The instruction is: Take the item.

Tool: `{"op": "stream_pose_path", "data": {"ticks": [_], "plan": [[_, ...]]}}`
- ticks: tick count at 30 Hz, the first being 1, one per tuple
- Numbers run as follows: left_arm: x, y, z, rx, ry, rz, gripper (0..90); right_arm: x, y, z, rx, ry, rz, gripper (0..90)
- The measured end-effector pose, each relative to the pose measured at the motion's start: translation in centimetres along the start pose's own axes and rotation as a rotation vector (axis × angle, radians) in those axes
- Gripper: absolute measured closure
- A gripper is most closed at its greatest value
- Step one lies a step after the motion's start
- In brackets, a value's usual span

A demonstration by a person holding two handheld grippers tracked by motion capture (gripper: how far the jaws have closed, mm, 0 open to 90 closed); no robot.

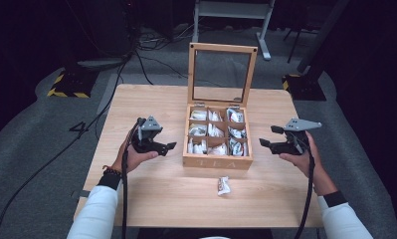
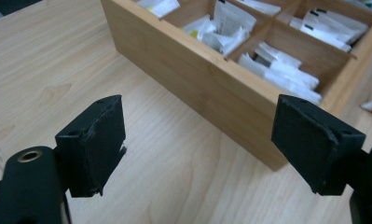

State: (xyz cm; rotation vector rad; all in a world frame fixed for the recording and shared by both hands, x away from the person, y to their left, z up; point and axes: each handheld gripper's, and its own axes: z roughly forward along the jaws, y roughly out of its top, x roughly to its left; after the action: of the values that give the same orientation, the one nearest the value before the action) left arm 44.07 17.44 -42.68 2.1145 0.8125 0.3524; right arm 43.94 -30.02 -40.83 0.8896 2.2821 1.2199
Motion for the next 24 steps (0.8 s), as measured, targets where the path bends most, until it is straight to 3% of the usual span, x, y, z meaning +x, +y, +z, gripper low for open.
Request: {"op": "stream_pose_path", "data": {"ticks": [7,14,19,24], "plan": [[1.0,2.4,1.6,0.003,0.021,0.018,17.9,-1.2,1.7,1.6,0.006,-0.017,0.014,25.5],[2.6,5.3,3.5,-0.020,0.037,-0.037,17.9,-2.5,3.8,3.2,-0.011,-0.025,0.036,27.4],[3.3,7.4,5.3,-0.013,0.060,-0.052,18.4,-3.6,5.3,4.7,-0.023,-0.029,0.075,28.4],[4.1,9.1,7.1,-0.004,0.079,-0.067,19.0,-4.4,6.4,6.5,0.008,-0.042,0.089,28.4]]}}
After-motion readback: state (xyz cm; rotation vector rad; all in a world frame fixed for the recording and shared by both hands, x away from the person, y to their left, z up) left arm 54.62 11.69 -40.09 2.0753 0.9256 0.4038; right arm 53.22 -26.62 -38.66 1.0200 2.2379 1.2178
